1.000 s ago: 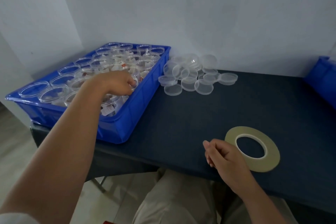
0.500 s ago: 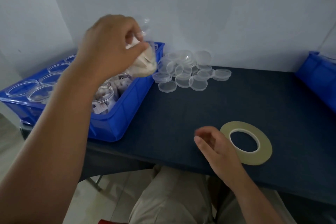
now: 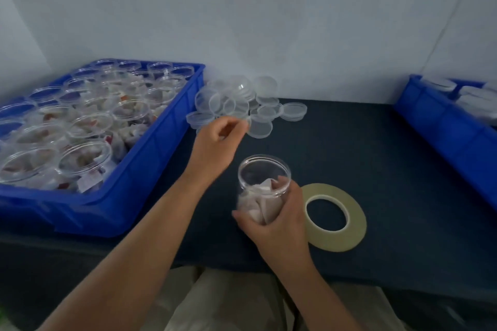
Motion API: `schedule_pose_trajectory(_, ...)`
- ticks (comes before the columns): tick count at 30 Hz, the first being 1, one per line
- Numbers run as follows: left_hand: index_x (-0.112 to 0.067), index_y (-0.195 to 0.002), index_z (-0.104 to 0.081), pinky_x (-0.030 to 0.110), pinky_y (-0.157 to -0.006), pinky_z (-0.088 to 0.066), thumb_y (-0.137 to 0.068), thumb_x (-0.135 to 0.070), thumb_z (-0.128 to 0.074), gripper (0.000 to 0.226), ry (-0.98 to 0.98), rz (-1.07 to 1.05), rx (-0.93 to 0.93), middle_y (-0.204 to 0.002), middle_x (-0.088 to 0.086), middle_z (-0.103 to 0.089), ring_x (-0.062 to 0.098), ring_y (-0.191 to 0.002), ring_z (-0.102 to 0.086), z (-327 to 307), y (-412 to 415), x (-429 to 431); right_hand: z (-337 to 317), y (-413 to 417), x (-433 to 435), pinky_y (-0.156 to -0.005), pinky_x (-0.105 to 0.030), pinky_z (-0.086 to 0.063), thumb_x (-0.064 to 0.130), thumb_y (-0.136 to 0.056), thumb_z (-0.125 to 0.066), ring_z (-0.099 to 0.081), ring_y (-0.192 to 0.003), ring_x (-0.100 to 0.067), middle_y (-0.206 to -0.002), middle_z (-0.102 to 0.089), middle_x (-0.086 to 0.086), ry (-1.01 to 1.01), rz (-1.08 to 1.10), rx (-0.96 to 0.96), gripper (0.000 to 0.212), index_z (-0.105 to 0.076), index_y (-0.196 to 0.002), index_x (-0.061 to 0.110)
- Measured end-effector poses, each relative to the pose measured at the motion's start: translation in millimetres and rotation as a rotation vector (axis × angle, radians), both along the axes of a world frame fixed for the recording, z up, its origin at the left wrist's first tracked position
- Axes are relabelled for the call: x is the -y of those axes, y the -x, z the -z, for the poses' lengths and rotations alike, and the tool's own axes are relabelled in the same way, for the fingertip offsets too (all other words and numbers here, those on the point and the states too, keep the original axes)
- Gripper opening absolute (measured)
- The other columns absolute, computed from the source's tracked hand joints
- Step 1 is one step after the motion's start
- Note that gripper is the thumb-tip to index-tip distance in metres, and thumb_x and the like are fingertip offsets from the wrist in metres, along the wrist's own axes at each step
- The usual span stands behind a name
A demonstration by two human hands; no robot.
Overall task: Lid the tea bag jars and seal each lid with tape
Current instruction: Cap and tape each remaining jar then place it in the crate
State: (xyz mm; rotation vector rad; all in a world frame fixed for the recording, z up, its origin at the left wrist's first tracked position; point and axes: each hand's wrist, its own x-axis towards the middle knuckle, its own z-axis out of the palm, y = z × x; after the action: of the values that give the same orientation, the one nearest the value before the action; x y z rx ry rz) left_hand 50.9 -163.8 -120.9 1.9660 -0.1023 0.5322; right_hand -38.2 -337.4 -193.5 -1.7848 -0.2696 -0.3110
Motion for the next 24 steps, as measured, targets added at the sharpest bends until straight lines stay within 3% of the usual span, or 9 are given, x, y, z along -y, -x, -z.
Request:
schedule_pose_trajectory(2, -0.041, -0.099, -0.072, 0.024, -0.083, -0.056, -0.1, -0.04, -0.068, 0.004, -0.265, -0.101, -0.116, -0.094, -0.023, -0.073, -0.008, -0.089, -0.066, 19, -51, -5, 2, 0, -3, -0.097, -0.011, -0.046, 0.054, -0.062, -0.095, -0.056, -0.124, 0.002, -0.129, -0.049, 0.036, 0.058, -0.002, 0.017, 0.09, -0.039, -0.132, 0.049)
schedule_pose_trajectory(4, -0.029, -0.127, -0.072, 0.041, -0.105, -0.053, -0.1, -0.03, -0.07, 0.027, -0.608, -0.046, -0.124, -0.126, -0.008, -0.07, 0.007, -0.117, -0.064, 40, -97, -7, 4, 2, -4, -0.101, -0.016, -0.048, 0.056, -0.064, -0.093, -0.055, -0.127, 0.0, -0.133, -0.048, 0.034, 0.113, -0.024, 0.025, 0.093, -0.039, -0.138, 0.046)
schedule_pose_trajectory(7, -0.029, -0.153, -0.054, 0.054, -0.123, -0.032, -0.1, -0.045, -0.068, 0.057, -0.927, 0.013, -0.263, -0.169, 0.009, -0.031, 0.036, -0.155, -0.027, 61, -142, -2, 6, 3, -4, -0.103, -0.018, -0.049, 0.06, -0.065, -0.092, -0.055, -0.128, 0.0, -0.135, -0.049, 0.033, 0.159, -0.04, 0.034, 0.092, -0.036, -0.137, 0.051)
schedule_pose_trajectory(9, -0.03, -0.144, -0.063, 0.054, -0.117, -0.037, -0.101, -0.05, -0.065, 0.048, -0.939, -0.013, -0.25, -0.165, 0.011, -0.036, 0.038, -0.151, -0.033, 69, -157, 0, 5, 2, -3, -0.103, -0.021, -0.051, 0.061, -0.065, -0.092, -0.057, -0.128, -0.002, -0.136, -0.052, 0.028, 0.134, -0.03, 0.015, 0.092, -0.038, -0.139, 0.049)
schedule_pose_trajectory(13, -0.015, -0.098, -0.077, 0.047, -0.088, -0.053, -0.097, -0.029, -0.072, 0.015, -0.891, -0.117, 0.044, -0.126, 0.01, -0.066, 0.033, -0.111, -0.066, 74, -150, 3, 1, -5, -1, -0.096, -0.017, -0.051, 0.051, -0.067, -0.095, -0.061, -0.123, -0.005, -0.129, -0.057, 0.025, 0.057, 0.019, 0.019, 0.086, -0.045, -0.136, 0.041)
schedule_pose_trajectory(15, -0.008, -0.098, -0.064, 0.044, -0.086, -0.051, -0.103, -0.021, -0.064, 0.014, -0.723, -0.116, 0.094, -0.125, 0.013, -0.064, 0.029, -0.105, -0.063, 72, -141, 7, 0, -7, 0, -0.093, -0.014, -0.051, 0.044, -0.067, -0.097, -0.062, -0.121, -0.005, -0.129, -0.058, 0.026, 0.017, 0.016, 0.009, 0.083, -0.046, -0.133, 0.045)
schedule_pose_trajectory(20, -0.009, -0.118, -0.057, 0.033, -0.081, -0.049, -0.111, -0.044, -0.038, 0.041, 0.241, -0.231, -0.135, -0.11, 0.003, -0.067, 0.017, -0.096, -0.066, 12, -92, 4, 1, -6, 0, -0.095, -0.007, -0.045, 0.05, -0.066, -0.095, -0.057, -0.124, 0.004, -0.131, -0.053, 0.034, 0.019, -0.01, -0.01, 0.087, -0.041, -0.134, 0.051)
schedule_pose_trajectory(22, -0.011, -0.13, -0.061, 0.035, -0.074, -0.061, -0.107, -0.053, -0.042, 0.051, 0.46, -0.165, -0.145, -0.118, 0.005, -0.075, 0.021, -0.1, -0.077, -13, -62, -5, 1, -6, -1, -0.095, -0.005, -0.043, 0.055, -0.066, -0.093, -0.055, -0.124, 0.007, -0.13, -0.05, 0.037, 0.044, -0.007, -0.009, 0.085, -0.038, -0.13, 0.055)
schedule_pose_trajectory(24, -0.013, -0.12, -0.062, 0.03, -0.066, -0.062, -0.107, -0.049, -0.052, 0.04, 0.539, -0.045, -0.12, -0.114, 0.007, -0.079, 0.023, -0.097, -0.08, -33, -29, -10, 0, -5, -2, -0.094, -0.005, -0.043, 0.058, -0.065, -0.091, -0.054, -0.123, 0.007, -0.129, -0.048, 0.039, 0.068, -0.005, -0.001, 0.083, -0.033, -0.126, 0.063)
